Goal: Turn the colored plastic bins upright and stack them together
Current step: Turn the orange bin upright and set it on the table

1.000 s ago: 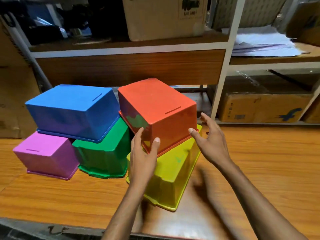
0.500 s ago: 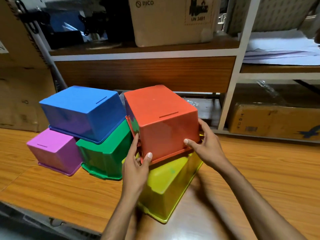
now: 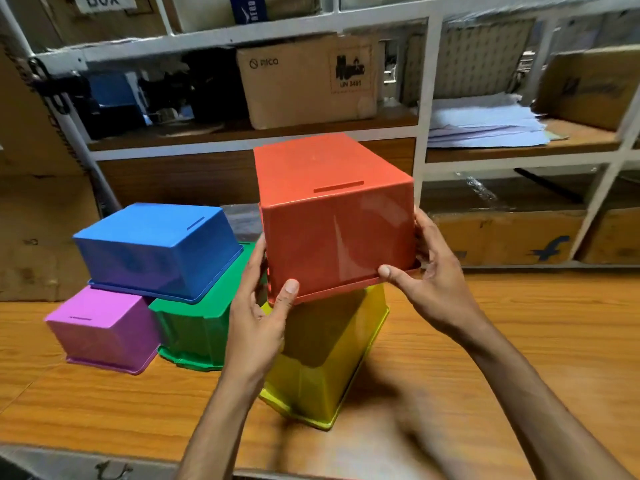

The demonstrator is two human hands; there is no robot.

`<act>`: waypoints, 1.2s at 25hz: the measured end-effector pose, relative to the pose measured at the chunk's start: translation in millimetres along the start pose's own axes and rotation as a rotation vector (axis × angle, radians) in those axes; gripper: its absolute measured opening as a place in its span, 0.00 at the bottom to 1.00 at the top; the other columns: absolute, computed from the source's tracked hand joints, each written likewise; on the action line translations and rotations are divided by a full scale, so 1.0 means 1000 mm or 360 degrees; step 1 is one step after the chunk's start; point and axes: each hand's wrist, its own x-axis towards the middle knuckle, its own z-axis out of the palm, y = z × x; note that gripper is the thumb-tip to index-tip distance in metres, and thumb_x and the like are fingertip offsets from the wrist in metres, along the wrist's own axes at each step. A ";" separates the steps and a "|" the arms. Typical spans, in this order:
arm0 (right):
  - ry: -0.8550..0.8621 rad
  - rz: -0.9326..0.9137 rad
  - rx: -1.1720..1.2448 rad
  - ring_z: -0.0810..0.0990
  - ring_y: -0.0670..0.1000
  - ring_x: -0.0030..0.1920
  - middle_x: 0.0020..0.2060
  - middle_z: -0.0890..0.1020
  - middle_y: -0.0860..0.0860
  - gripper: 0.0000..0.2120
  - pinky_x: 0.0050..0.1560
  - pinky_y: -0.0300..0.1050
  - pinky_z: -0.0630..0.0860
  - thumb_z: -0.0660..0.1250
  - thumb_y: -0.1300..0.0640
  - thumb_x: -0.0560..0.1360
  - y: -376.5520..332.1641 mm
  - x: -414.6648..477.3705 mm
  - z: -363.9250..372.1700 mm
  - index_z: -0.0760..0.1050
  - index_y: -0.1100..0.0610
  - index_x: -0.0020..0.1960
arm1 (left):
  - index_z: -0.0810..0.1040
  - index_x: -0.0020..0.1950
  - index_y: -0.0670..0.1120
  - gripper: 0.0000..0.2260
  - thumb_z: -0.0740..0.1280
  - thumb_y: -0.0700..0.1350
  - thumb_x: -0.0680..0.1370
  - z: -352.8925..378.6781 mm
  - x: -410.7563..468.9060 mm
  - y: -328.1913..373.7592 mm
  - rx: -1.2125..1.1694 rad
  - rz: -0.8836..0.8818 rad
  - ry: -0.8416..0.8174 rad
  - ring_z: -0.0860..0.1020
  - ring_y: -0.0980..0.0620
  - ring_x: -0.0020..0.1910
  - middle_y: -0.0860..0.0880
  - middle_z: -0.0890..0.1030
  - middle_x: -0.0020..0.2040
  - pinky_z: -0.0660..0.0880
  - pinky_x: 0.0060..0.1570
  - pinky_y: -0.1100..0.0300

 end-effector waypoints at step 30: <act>0.0564 0.0265 -0.0710 0.72 0.45 0.68 0.75 0.66 0.44 0.41 0.60 0.48 0.77 0.74 0.36 0.71 -0.045 -0.136 -0.145 0.62 0.43 0.78 | 0.69 0.72 0.45 0.21 0.67 0.33 0.81 0.161 -0.038 0.115 -0.0906 0.0022 -0.0084 0.82 0.66 0.49 0.59 0.85 0.51 0.78 0.48 0.68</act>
